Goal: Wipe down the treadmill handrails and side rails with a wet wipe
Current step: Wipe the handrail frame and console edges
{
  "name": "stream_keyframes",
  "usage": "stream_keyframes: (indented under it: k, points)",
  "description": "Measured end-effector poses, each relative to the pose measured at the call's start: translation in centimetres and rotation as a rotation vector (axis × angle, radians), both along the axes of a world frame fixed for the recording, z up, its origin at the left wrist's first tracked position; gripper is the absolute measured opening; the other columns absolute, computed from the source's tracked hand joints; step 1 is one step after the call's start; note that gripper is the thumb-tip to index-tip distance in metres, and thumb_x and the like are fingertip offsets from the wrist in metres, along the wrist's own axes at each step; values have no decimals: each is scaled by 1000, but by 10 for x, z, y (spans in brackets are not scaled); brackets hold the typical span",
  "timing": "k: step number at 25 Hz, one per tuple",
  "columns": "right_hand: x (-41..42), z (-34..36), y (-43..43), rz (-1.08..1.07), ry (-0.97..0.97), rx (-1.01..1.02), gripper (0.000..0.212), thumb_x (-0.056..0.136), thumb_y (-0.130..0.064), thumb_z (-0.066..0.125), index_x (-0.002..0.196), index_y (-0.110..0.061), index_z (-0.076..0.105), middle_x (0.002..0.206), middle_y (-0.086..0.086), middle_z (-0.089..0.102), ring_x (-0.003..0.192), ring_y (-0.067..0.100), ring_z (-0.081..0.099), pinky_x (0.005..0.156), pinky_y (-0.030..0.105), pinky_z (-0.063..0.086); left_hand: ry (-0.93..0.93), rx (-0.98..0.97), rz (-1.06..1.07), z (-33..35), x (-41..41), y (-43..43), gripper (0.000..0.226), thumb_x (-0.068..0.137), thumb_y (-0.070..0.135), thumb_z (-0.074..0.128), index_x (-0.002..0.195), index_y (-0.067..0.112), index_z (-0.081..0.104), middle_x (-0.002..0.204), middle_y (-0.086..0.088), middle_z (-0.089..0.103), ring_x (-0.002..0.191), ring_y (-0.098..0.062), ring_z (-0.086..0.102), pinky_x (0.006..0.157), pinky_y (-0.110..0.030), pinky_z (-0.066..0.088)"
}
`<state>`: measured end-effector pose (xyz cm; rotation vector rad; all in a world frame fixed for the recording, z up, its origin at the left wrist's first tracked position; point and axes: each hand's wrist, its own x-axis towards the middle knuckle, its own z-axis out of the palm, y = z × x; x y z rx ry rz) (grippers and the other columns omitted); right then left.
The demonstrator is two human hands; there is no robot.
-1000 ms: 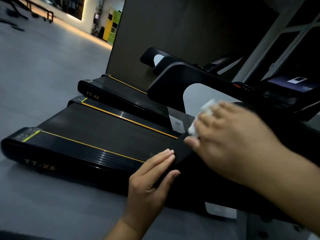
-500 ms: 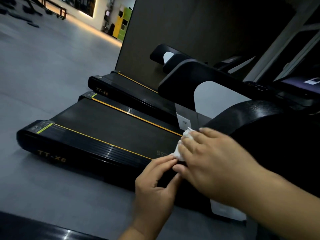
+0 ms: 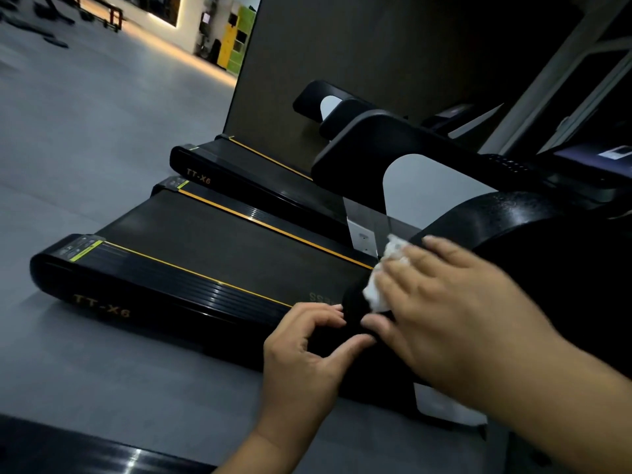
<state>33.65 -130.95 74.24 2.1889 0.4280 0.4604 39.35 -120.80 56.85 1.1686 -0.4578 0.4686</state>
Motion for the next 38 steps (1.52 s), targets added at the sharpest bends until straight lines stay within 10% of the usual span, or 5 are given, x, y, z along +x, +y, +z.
stream_keyframes:
  k: [5, 11, 22, 26, 38]
  points:
    - [-10, -42, 12, 29, 153, -138, 75, 96, -52, 28, 122, 5, 70, 124, 27, 69, 119, 44, 64, 108, 53, 42, 87, -17, -112, -7, -1, -3, 48, 75, 5, 84, 118, 24, 72, 116, 6, 74, 111, -20, 70, 94, -36, 57]
    - [-17, 32, -10, -21, -93, -8, 59, 106, -47, 34, 118, -5, 74, 122, 17, 72, 119, 37, 65, 111, 51, 40, -228, 118, -54, -2, 7, -1, 41, 88, 23, 81, 124, 6, 72, 133, 1, 69, 126, -13, 64, 106, -28, 49]
    - [21, -3, 27, -279, 303, -208, 86, 101, -57, 2, 130, -3, 62, 131, 20, 64, 125, 37, 56, 111, 52, 35, -217, 78, 7, -8, 10, -3, 27, 91, 21, 73, 108, 1, 76, 116, -3, 72, 110, -17, 70, 91, -32, 56]
    - [4, 21, 4, -149, 17, -82, 79, 98, -53, 26, 117, 10, 71, 118, 31, 70, 117, 43, 66, 112, 55, 29, -262, 92, -7, -4, 12, -2, 32, 87, 22, 79, 112, 2, 75, 120, -4, 72, 115, -19, 69, 98, -30, 53]
    - [-6, 23, 5, -228, 22, -115, 77, 101, -60, 27, 118, -1, 74, 118, 22, 72, 118, 38, 63, 112, 51, 36, -318, 141, 57, 1, 3, -4, 35, 91, 19, 70, 120, 0, 71, 130, -7, 69, 121, -22, 68, 101, -35, 54]
